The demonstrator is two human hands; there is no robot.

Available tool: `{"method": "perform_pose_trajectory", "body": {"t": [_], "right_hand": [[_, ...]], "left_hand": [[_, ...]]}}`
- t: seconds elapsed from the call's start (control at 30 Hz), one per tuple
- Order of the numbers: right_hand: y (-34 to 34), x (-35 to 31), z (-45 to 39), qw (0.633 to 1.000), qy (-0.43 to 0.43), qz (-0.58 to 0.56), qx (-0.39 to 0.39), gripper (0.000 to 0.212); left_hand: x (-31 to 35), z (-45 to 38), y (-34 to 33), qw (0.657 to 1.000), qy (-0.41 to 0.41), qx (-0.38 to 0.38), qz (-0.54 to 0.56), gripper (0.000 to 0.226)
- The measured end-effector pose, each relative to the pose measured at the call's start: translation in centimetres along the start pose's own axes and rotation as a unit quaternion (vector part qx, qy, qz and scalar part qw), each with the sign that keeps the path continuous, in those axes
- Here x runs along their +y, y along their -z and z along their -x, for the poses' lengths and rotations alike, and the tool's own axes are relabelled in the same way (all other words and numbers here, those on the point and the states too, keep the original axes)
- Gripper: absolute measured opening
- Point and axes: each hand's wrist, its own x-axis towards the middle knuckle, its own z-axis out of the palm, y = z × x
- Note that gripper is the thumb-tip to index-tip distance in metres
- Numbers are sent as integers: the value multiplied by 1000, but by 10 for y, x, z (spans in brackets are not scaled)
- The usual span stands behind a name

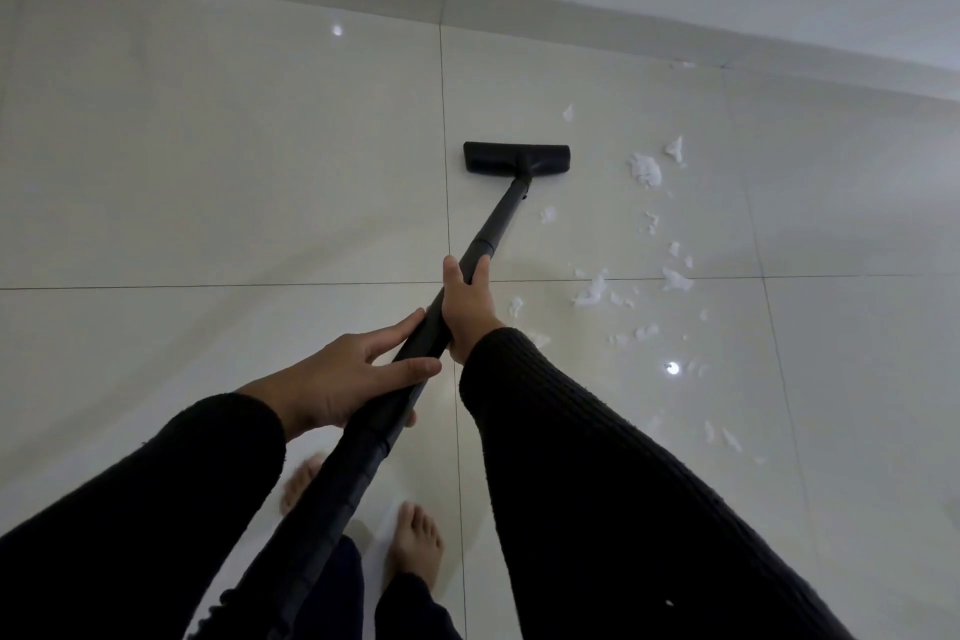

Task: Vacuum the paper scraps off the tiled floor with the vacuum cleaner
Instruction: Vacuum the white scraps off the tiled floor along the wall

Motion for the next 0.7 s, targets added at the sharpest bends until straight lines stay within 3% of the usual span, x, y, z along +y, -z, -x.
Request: {"method": "perform_pose_trajectory", "body": {"t": [0.7], "right_hand": [[37, 96, 59, 999, 1, -46, 9, 67]], "left_hand": [[-71, 44, -67, 999, 11, -25, -22, 69]]}}
